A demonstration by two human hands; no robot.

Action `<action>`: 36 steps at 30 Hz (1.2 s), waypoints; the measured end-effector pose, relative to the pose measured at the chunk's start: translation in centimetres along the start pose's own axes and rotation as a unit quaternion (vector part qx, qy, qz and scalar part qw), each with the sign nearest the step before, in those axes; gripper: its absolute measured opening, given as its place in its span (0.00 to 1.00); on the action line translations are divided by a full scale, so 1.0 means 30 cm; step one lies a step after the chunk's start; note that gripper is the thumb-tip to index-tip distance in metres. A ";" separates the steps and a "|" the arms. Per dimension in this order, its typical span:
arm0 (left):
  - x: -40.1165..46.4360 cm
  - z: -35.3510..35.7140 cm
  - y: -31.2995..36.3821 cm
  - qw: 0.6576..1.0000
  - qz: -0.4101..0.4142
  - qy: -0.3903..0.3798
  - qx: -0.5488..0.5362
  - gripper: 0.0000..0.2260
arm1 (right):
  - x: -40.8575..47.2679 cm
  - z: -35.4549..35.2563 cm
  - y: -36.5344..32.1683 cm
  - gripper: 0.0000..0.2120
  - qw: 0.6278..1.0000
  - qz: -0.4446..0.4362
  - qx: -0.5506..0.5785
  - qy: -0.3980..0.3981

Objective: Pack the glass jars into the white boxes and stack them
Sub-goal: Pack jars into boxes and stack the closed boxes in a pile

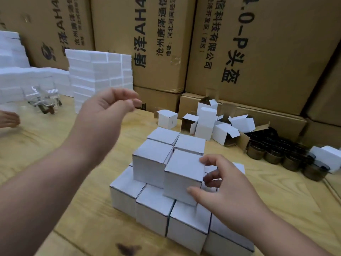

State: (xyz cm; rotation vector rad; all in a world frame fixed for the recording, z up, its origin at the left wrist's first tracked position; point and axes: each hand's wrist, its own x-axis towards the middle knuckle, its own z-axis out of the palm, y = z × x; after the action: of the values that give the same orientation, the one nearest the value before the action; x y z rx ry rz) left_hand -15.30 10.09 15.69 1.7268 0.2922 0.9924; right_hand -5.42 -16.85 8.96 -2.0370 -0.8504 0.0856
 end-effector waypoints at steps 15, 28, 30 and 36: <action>0.050 0.112 -0.174 0.887 -0.340 -0.264 -0.167 0.29 | 0.070 0.046 0.010 0.61 0.994 0.083 0.001 -0.067; 0.038 0.128 -0.177 0.909 -0.328 -0.232 -0.112 0.17 | 0.068 0.055 0.007 0.54 0.992 0.107 0.008 -0.069; 0.057 0.116 -0.174 0.914 -0.314 -0.217 -0.135 0.22 | 0.064 0.021 -0.001 0.52 0.992 0.108 -0.007 -0.070; 0.159 0.039 -0.179 0.965 -0.234 -0.100 -0.063 0.14 | 0.026 -0.232 0.169 0.18 0.962 0.120 0.067 0.235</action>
State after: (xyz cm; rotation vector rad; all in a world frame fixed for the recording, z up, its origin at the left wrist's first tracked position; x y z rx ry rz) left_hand -10.02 14.42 13.13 1.5284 0.4682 0.4768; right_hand 0.44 -23.20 9.41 -1.9089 -0.2917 -0.1967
